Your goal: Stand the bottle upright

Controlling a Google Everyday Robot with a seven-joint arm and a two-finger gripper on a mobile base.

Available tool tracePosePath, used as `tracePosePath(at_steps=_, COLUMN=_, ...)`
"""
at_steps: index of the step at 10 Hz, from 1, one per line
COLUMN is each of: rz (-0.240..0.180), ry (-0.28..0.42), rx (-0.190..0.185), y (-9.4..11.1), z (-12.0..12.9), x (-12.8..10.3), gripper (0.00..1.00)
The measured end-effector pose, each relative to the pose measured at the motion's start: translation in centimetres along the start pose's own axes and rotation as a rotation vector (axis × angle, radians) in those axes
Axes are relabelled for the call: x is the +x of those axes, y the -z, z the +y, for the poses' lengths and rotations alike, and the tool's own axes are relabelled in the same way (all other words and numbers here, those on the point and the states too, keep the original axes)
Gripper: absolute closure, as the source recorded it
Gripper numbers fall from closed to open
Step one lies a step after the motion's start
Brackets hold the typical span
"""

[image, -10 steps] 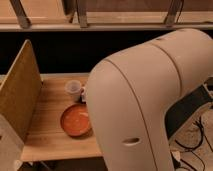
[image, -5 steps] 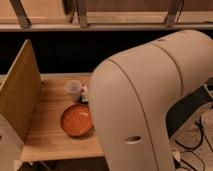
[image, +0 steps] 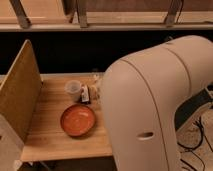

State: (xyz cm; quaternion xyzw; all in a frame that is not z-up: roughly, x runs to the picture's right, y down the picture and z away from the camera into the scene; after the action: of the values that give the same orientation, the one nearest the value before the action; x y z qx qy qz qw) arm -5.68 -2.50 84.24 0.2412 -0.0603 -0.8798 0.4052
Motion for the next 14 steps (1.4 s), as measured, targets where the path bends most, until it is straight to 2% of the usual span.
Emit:
tracePosePath(at_steps=2, rz=0.033, ry=0.025, rx=0.032, y=-0.5, z=-0.9, x=-0.3, gripper=1.0)
tracePosePath(at_steps=5, rz=0.054, ry=0.046, rx=0.053, y=-0.5, z=-1.1, x=-1.6, gripper=1.0)
tracePosePath(at_steps=10, rz=0.069, ry=0.03, rx=0.03, y=0.8, z=0.0, x=-3.4, gripper=1.0)
tracePosePath(at_steps=14, rz=0.074, ry=0.023, rx=0.019, y=1.5, z=0.2, x=-3.6, gripper=1.0)
